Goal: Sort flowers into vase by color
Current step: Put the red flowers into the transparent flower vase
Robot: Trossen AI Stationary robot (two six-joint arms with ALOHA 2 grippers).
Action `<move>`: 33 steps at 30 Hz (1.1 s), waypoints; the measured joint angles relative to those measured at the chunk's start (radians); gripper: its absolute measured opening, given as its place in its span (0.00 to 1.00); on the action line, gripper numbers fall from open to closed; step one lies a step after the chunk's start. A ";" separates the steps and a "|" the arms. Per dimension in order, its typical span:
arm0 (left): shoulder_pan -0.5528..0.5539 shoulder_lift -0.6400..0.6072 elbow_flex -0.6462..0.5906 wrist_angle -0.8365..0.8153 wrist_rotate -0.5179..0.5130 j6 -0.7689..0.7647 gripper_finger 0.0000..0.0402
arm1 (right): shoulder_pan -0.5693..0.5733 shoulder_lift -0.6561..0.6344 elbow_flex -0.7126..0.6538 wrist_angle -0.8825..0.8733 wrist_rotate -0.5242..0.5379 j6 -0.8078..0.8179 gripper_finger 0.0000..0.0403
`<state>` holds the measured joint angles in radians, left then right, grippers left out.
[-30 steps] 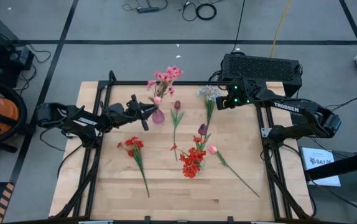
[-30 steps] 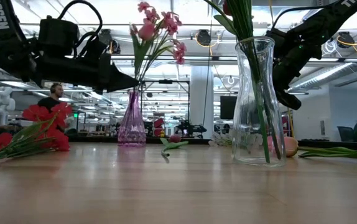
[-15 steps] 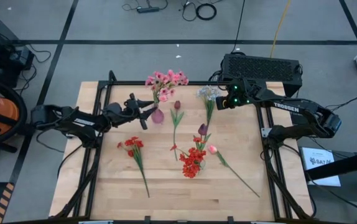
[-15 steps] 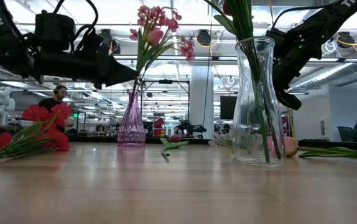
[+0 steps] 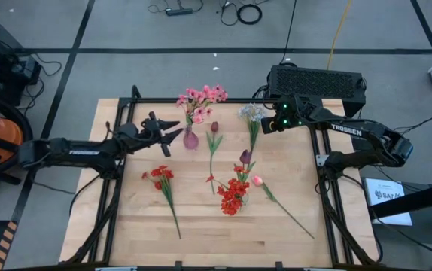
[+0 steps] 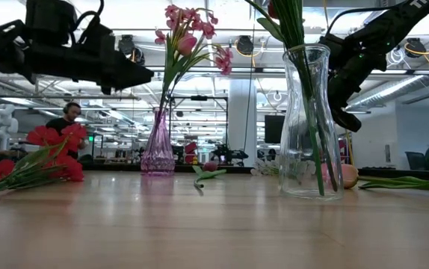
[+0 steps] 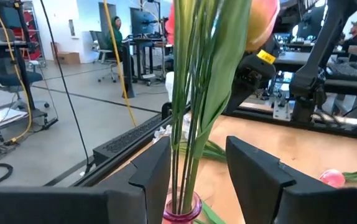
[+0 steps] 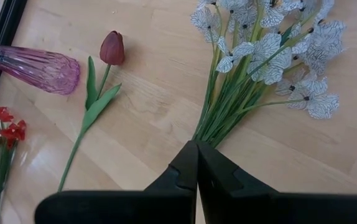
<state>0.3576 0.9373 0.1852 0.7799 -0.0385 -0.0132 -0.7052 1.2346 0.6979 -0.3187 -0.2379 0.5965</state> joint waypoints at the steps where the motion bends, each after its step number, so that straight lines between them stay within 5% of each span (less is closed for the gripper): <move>1: 0.000 -0.019 0.000 -0.018 -0.003 -0.011 0.40 | 0.000 0.000 0.000 0.000 0.000 -0.008 0.00; 5: -0.021 -0.090 0.025 -0.165 -0.037 -0.057 0.40 | -0.001 0.000 0.000 0.000 0.000 -0.015 0.00; 14: -0.146 -0.129 0.340 -0.888 -0.215 -0.088 0.40 | -0.053 -0.031 0.000 -0.111 -0.003 -0.066 0.00; 24: -0.206 -0.127 0.480 -1.246 -0.313 -0.487 0.40 | -0.060 -0.035 0.000 -0.216 0.006 -0.094 0.00; 33: -0.243 -0.126 0.480 -1.440 -0.302 -0.688 0.40 | -0.059 -0.034 0.000 -0.206 0.155 -0.125 0.03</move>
<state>0.1143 0.8112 0.6651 -0.6598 -0.3401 -0.7013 -0.7639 1.2003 0.6979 -0.5251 -0.0828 0.4714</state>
